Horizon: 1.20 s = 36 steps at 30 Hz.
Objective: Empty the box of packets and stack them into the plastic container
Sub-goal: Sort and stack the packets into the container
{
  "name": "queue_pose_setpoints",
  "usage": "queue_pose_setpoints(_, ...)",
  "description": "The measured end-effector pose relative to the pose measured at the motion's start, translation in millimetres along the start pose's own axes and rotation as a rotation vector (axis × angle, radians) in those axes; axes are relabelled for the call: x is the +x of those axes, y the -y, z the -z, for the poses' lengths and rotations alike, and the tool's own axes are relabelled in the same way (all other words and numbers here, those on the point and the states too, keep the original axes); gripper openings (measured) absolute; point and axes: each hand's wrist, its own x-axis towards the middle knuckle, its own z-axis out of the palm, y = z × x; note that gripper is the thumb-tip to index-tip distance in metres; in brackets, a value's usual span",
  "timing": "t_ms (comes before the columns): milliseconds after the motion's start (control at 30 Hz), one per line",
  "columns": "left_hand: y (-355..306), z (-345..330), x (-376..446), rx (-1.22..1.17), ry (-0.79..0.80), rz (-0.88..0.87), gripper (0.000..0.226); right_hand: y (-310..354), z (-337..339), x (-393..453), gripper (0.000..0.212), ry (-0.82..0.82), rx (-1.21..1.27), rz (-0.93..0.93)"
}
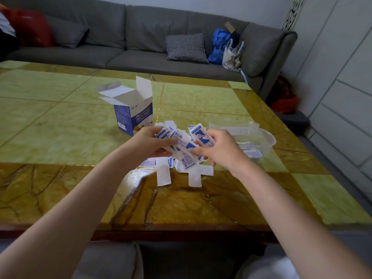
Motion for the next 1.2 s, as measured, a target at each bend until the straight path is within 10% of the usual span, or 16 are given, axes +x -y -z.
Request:
queue_pose_setpoints(233,-1,3,-1,0.162,-0.061,-0.024,0.013,3,12,3,0.016,-0.230,0.327,0.009)
queue_pose_setpoints(433,-2,2,0,0.319,0.003,-0.067,0.018,20,23,-4,0.023,0.123,-0.318,0.260)
queue_pose_setpoints(600,-5,-14,-4,0.244,0.187,-0.108,0.020,16,0,-1,0.021,-0.001,-0.340,0.361)
queue_pose_setpoints(967,-2,-10,5,0.046,-0.194,-0.036,0.017,14,8,5,0.009,-0.040,0.197,0.063)
queue_pose_setpoints(1200,-6,-19,-6,-0.277,0.148,-0.024,0.017,10,-9,3,0.017,0.059,-0.180,0.168)
